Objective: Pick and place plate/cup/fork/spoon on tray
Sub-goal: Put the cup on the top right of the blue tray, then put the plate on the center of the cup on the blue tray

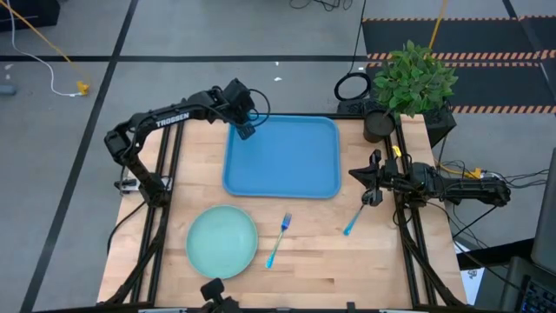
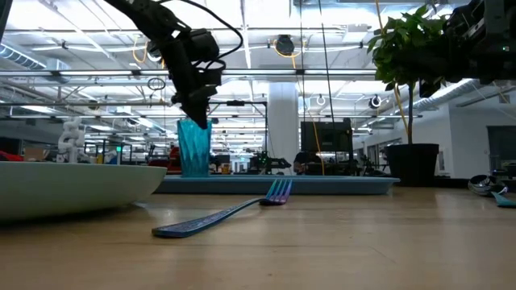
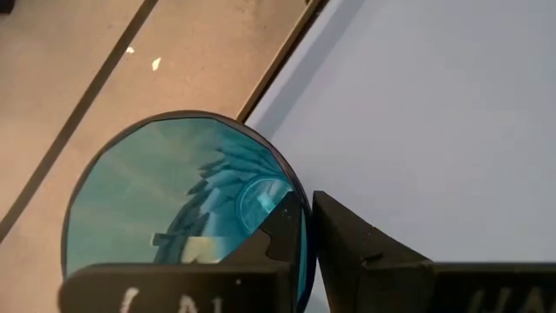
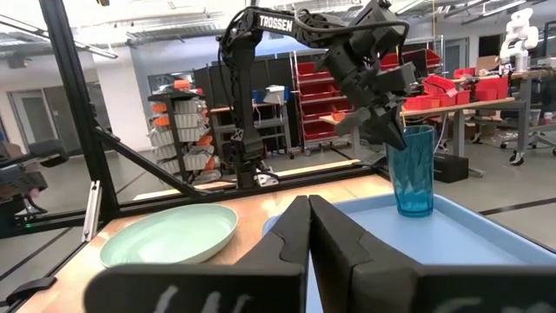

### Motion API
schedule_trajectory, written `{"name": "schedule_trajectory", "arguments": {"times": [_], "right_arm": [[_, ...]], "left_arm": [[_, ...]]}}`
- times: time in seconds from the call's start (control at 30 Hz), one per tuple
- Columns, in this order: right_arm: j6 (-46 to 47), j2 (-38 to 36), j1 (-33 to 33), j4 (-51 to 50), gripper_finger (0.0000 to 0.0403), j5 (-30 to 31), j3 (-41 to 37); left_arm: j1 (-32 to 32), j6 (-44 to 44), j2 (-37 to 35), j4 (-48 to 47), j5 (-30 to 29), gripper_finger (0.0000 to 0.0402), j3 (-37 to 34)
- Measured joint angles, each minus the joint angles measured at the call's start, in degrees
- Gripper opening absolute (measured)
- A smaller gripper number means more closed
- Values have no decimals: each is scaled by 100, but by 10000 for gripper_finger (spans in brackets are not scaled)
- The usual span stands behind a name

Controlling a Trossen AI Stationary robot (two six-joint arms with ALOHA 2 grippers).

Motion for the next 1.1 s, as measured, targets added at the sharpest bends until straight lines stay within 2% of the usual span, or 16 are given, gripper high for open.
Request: {"name": "schedule_trajectory", "arguments": {"times": [0.3, 0.7, 1.1], "right_arm": [[1, 0, 0, 0, 0, 0, 0], [99, 0, 0, 260, 0, -20, -2], [106, 0, 0, 259, 0, -20, -1]], "left_arm": [[2, 166, 0, 56, -2, 39, 0], [13, 225, -24, 178, -207, 120, 4], [-223, 239, -863, 170, -318, 134, 7]]}}
